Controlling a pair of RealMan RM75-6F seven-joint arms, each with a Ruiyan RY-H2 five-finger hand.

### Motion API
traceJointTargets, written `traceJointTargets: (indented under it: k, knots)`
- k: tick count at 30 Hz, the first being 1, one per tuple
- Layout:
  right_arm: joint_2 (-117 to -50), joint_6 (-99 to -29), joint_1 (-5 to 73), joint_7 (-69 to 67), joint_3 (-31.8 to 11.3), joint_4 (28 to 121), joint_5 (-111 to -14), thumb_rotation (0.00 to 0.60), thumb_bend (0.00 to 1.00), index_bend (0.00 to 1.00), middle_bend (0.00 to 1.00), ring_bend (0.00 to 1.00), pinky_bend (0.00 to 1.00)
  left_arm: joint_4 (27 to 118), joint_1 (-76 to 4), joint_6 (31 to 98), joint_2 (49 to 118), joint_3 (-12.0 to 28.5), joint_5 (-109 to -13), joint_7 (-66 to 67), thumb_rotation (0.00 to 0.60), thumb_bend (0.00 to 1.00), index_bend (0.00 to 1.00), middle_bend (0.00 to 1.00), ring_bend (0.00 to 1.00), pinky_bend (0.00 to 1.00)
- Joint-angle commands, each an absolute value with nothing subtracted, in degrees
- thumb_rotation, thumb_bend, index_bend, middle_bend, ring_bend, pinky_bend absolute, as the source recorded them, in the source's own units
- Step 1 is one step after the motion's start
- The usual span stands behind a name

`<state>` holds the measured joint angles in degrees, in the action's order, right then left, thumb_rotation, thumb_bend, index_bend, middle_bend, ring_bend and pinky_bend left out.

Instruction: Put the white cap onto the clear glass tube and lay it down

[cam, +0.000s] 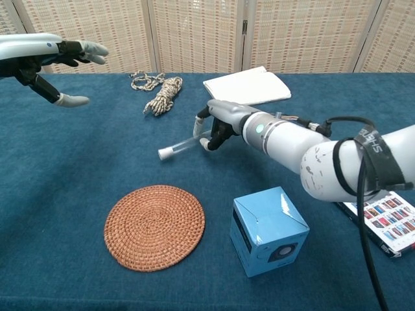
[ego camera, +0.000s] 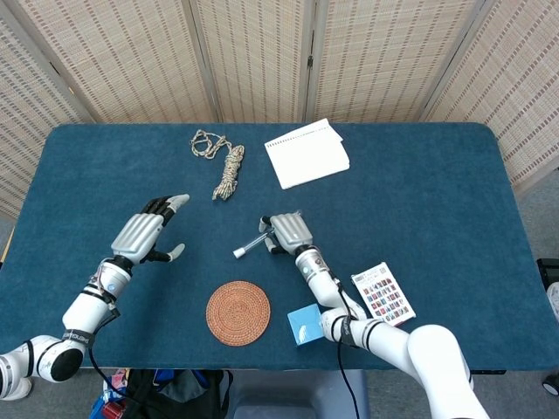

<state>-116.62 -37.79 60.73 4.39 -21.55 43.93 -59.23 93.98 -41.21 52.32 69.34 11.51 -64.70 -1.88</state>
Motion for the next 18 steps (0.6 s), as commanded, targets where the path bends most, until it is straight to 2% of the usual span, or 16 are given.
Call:
traceJointTargets:
  k: [1, 7, 11, 15, 18]
  knots:
    - [-115.5, -38.5, 60.1, 4.7, -21.6, 45.4, -59.2, 0.600, 0.45, 0.35, 1.00, 1.00, 1.00, 94.1, -41.0, 52.6, 69.2, 11.5, -64.8, -1.9, 0.600, 0.33, 0.00, 0.00, 0.00, 0.00]
    - [-110.6, -40.7, 58.3, 6.4, -21.9, 50.8, -58.9, 0.600, 0.45, 0.32, 1.00, 1.00, 1.00, 93.6, -40.3, 52.6, 68.5, 11.4, -64.2, -2.0, 0.600, 0.33, 0.00, 0.00, 0.00, 0.00]
    - [-104.0, -44.7, 55.2, 9.7, -21.0, 58.4, -59.7, 0.600, 0.45, 0.33, 1.00, 1.00, 1.00, 92.9, -39.5, 53.3, 67.8, 11.1, -64.1, -1.7, 0.600, 0.33, 0.01, 0.00, 0.00, 0.00]
    - [-94.9, -49.4, 50.5, 14.2, -19.2, 68.9, -59.9, 0.600, 0.47, 0.42, 0.95, 0.99, 1.00, 92.3, -38.4, 53.9, 66.8, 10.3, -63.0, 0.1, 0.600, 0.33, 0.03, 0.00, 0.00, 0.00]
    - [-87.4, -53.0, 46.4, 17.3, -17.8, 77.7, -59.4, 0.600, 0.51, 0.48, 0.87, 0.91, 1.00, 92.7, -37.0, 55.2, 66.0, 9.7, -61.8, 1.2, 0.600, 0.33, 0.04, 0.00, 0.00, 0.00]
